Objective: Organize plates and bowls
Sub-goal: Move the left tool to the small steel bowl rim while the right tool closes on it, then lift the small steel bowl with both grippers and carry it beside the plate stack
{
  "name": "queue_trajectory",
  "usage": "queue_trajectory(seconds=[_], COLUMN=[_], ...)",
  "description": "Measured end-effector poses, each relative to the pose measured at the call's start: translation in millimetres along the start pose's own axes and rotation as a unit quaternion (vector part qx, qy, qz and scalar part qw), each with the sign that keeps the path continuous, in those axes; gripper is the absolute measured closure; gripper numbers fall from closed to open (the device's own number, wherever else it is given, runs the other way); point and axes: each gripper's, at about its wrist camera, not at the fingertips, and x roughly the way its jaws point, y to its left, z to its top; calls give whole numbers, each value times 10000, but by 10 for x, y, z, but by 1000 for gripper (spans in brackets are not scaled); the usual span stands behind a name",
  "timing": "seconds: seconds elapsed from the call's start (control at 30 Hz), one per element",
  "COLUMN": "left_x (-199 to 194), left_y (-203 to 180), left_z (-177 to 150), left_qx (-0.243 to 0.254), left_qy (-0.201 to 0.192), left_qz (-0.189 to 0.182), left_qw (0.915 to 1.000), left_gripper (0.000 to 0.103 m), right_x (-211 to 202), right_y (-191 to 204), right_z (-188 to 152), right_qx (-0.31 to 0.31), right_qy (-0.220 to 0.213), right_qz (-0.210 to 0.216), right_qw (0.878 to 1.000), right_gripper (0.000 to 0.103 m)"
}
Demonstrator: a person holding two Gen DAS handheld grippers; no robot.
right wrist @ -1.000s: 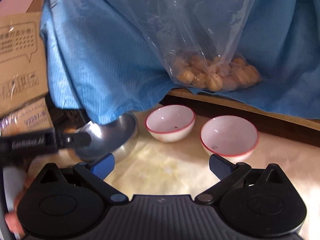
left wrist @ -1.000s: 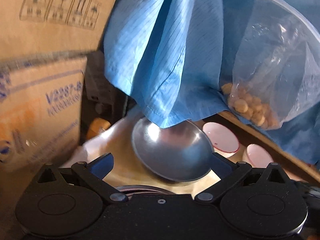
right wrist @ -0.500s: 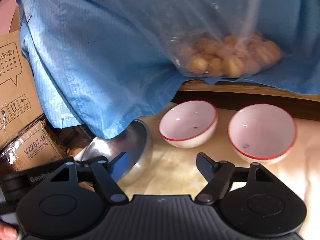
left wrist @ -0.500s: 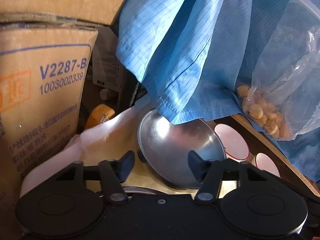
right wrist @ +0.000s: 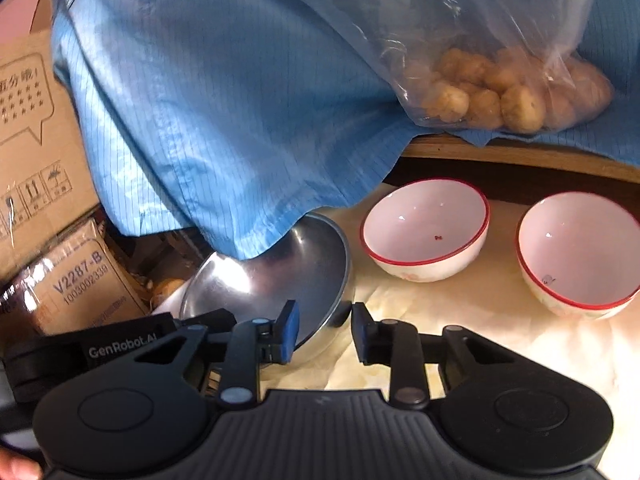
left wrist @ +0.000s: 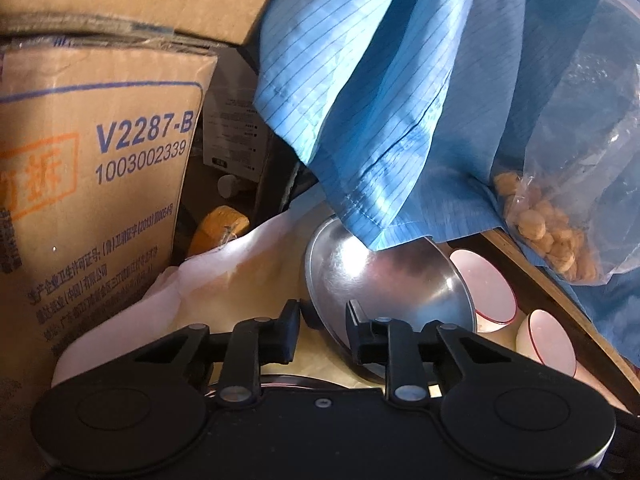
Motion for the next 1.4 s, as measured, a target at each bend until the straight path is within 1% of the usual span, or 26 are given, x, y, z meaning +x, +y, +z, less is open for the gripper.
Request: queue_trajectory(seconds=[0.23, 0.4, 0.6, 0.73, 0.87, 1.0, 1.17, 1.4], left_x=[-126, -250, -430, -556, -688, -787, -865, -847], left_y=[-127, -292, -510, -642, -776, -845, -826, -811], left_z=[-14, -112, -329, -506, -678, -838, -1005, -1080], left_qx=[172, 321, 537, 711, 962, 1069, 1140, 1150], left_qy=[-68, -50, -4, 100, 167, 308, 574, 793], left_qz=[-150, -336, -510, -649, -715, -756, -825, -812], left_qw=[9997, 9989, 9973, 9953, 9927, 9909, 9884, 9869], left_gripper=[77, 77, 77, 76, 76, 76, 75, 74], right_x=[-288, -568, -928, -1178, -1419, -1578, -1746, -1732], right_y=[44, -49, -227, -309, -323, -311, -308, -342], right_z=[24, 40, -11, -98, -199, -299, -443, -523], right_qx=[-126, -36, 123, 111, 36, -2, 15, 77], right_qy=[-182, -249, -306, -276, -315, -230, -70, 129], right_qz=[-137, -262, -323, -414, -579, -650, -652, -695], right_qw=[9997, 9993, 9989, 9987, 9978, 9976, 9978, 9975], right_gripper=[71, 70, 69, 62, 62, 62, 61, 62])
